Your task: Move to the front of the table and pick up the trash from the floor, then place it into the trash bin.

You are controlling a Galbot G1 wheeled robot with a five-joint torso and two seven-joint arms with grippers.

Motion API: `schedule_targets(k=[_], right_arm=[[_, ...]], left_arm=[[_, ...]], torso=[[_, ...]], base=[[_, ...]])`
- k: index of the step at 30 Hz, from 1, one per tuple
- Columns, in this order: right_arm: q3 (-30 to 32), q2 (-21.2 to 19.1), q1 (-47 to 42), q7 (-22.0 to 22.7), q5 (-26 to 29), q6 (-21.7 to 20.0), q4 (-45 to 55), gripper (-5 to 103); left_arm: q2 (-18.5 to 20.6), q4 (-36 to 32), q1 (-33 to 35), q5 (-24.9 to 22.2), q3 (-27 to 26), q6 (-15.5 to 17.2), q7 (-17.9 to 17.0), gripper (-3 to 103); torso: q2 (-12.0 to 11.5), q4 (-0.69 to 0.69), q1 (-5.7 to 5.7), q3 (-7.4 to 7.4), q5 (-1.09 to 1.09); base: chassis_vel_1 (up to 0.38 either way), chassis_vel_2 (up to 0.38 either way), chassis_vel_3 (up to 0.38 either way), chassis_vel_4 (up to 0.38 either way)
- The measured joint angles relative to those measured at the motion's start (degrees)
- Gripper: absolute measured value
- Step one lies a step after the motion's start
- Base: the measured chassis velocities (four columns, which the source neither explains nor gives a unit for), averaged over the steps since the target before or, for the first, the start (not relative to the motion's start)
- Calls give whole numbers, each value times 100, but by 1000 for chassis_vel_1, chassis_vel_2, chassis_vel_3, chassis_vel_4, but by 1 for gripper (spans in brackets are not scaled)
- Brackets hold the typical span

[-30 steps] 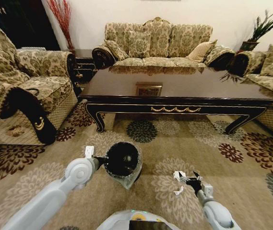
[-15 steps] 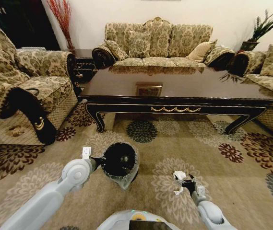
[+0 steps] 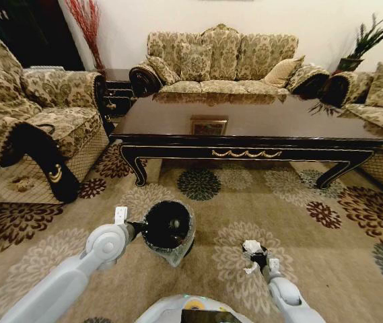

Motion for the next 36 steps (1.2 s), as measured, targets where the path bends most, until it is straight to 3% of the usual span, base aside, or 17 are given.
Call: schedule_targets(k=[5,9,11,13,18,24,27,29,36], right_arm=[[-32,34,110,-5,1,-4,-169,103],[-39,59,179,-10,-2,-14,-300,93],[-41,60,185,-6,-8,-12,-320,93],[-41,60,192,-1,-9,-6,-353,77],[-42,51,204,4,-9,4,-372,66],[-42,32,209,22,-6,12,-350,38],[-41,30,195,26,-7,13,-331,33],[-34,31,169,37,-7,13,-301,17],[3,-20,86,34,-7,17,-204,1]], left_arm=[[-3,7,-24,-7,15,0,-2,0],[6,28,-44,-19,21,0,-5,0],[6,37,-61,-20,26,0,-5,0],[0,43,-82,-20,47,0,-5,0],[-5,28,-90,-20,99,0,0,0],[-1,-5,-90,-19,144,0,1,0],[3,-6,-76,-15,145,0,1,0],[-1,-6,-71,-7,144,0,1,0],[-35,5,-42,27,169,0,1,0]], torso=[[0,0,0,0,0],[0,0,0,0,0],[0,0,0,0,0],[0,0,0,0,0],[0,0,0,0,0],[0,0,0,0,0],[0,0,0,0,0],[0,0,0,0,0],[0,0,0,0,0]], base=[[0,0,0,0],[0,0,0,0],[0,0,0,0],[0,0,0,0],[0,0,0,0],[0,0,0,0],[0,0,0,0],[0,0,0,0],[0,0,0,0]])
